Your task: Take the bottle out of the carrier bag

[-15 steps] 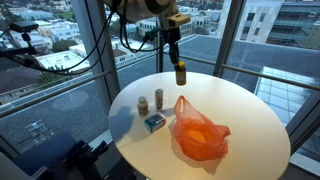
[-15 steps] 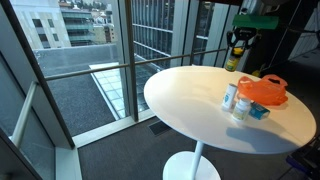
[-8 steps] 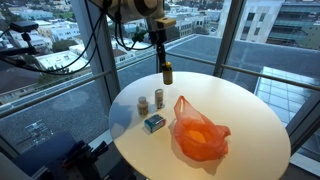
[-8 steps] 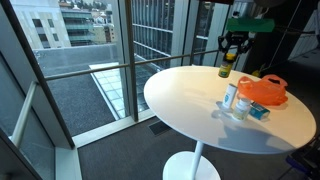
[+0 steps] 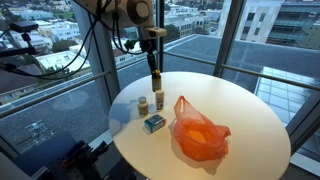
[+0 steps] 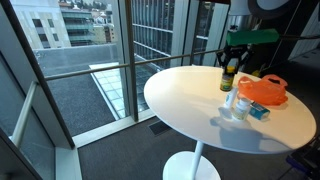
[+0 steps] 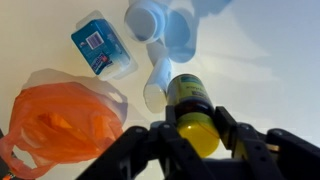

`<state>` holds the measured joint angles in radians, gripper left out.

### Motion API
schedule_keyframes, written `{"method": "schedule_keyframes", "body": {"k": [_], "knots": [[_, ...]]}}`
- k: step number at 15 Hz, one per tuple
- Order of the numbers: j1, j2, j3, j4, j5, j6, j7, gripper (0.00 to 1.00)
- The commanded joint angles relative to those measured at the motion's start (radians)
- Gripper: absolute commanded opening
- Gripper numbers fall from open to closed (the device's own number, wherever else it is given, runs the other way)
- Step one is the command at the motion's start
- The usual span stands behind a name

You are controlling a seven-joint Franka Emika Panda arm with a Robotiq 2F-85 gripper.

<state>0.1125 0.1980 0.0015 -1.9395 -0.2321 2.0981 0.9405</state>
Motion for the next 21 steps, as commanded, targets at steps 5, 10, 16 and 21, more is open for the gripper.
{"method": "schedule_keyframes", "body": {"k": [5, 10, 16, 21], "knots": [[0.004, -0.017, 0.008, -0.066, -0.011, -0.027, -0.096, 0.19], [-0.005, 0.005, 0.001, -0.092, -0.002, 0.022, -0.132, 0.19], [-0.005, 0.057, -0.011, -0.113, 0.012, 0.14, -0.108, 0.19], [-0.002, 0.091, -0.027, -0.109, 0.031, 0.19, -0.1, 0.19]]}}
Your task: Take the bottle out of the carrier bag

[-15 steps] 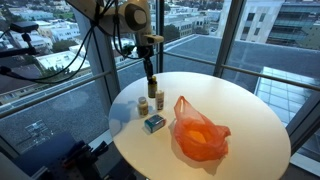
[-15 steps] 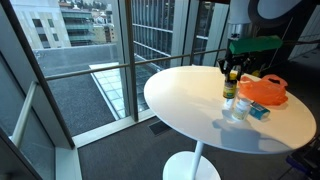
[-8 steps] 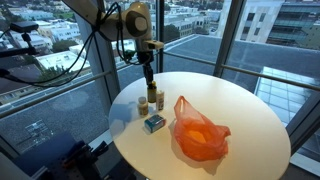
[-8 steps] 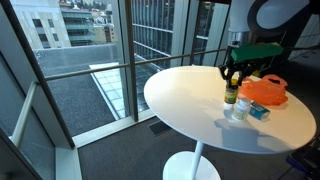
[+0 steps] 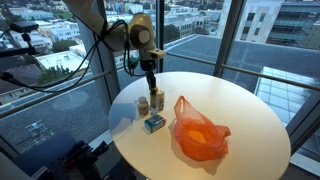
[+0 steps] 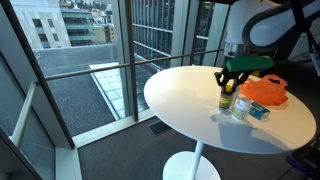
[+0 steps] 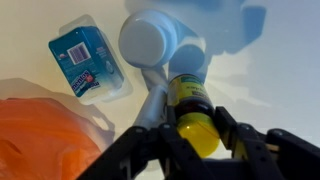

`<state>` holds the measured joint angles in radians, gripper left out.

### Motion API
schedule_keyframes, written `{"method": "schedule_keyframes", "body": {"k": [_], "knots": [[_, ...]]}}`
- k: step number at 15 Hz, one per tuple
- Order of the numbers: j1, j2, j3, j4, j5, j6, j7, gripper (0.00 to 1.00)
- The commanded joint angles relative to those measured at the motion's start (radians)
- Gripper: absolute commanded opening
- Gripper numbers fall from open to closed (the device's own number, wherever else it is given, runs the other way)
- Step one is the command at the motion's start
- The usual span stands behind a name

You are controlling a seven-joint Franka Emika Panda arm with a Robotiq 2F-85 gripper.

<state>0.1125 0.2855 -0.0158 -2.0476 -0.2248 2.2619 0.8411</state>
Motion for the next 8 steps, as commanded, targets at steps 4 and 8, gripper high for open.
{"method": "schedule_keyframes", "body": {"k": [4, 8], "knots": [[0.0, -0.005, -0.02, -0.008, 0.023, 0.037, 0.001, 0.7], [-0.004, -0.053, -0.026, -0.024, 0.022, -0.001, -0.019, 0.99]]}}
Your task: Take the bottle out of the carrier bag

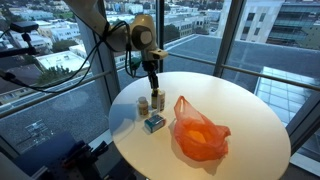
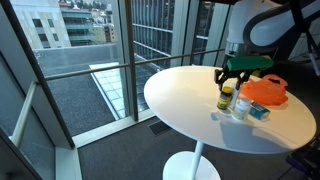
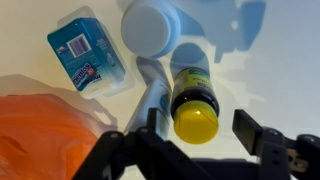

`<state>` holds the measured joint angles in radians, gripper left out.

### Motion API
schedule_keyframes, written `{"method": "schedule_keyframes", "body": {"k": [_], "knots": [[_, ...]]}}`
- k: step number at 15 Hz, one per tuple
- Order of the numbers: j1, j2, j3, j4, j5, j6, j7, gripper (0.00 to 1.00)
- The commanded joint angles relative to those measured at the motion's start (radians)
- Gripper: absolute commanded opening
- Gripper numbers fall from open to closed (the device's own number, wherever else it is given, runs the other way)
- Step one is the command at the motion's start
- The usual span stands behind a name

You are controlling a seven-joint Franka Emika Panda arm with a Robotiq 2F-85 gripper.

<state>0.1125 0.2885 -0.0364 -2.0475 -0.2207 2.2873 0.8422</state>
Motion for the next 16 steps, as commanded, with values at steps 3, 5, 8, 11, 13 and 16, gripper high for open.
{"method": "schedule_keyframes", "body": {"k": [3, 5, 8, 11, 13, 16], "knots": [[-0.019, -0.112, -0.003, -0.027, 0.025, -0.101, -0.076, 1.0], [-0.031, -0.145, -0.001, -0.017, 0.027, -0.174, -0.125, 1.0], [-0.056, -0.192, 0.001, -0.004, 0.049, -0.273, -0.223, 1.0], [-0.081, -0.236, -0.002, 0.004, 0.086, -0.349, -0.328, 1.0], [-0.1, -0.257, -0.005, 0.013, 0.116, -0.404, -0.405, 1.0], [-0.124, -0.282, -0.01, 0.023, 0.156, -0.48, -0.516, 1.0]]}}
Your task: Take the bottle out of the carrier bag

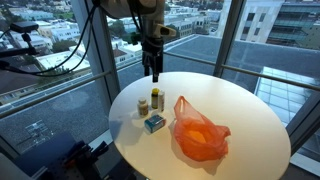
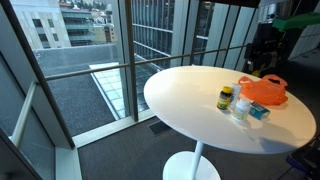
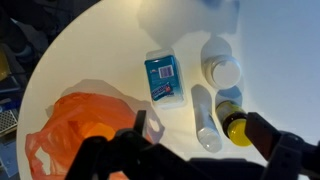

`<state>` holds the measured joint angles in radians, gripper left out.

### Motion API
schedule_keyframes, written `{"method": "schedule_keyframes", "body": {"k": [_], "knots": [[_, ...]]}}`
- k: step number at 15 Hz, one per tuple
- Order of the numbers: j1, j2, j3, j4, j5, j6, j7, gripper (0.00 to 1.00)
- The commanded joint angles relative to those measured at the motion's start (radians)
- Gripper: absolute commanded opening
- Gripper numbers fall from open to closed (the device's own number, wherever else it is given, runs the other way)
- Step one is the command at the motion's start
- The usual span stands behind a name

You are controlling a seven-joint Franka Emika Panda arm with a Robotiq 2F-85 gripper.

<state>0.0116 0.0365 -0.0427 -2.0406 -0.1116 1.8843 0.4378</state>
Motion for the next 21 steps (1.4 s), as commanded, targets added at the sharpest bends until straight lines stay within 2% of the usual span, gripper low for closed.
{"method": "schedule_keyframes", "body": {"k": [1, 6, 7, 21], "knots": [[-0.03, -0.037, -0.005, 0.02, 0.056, -0.105, -0.148, 1.0], [-0.052, -0.047, -0.012, 0.046, 0.064, -0.209, -0.236, 1.0], [-0.046, -0.046, -0.004, 0.019, 0.044, -0.164, -0.199, 1.0], [-0.048, -0.046, -0.008, 0.027, 0.044, -0.183, -0.209, 1.0]]}}
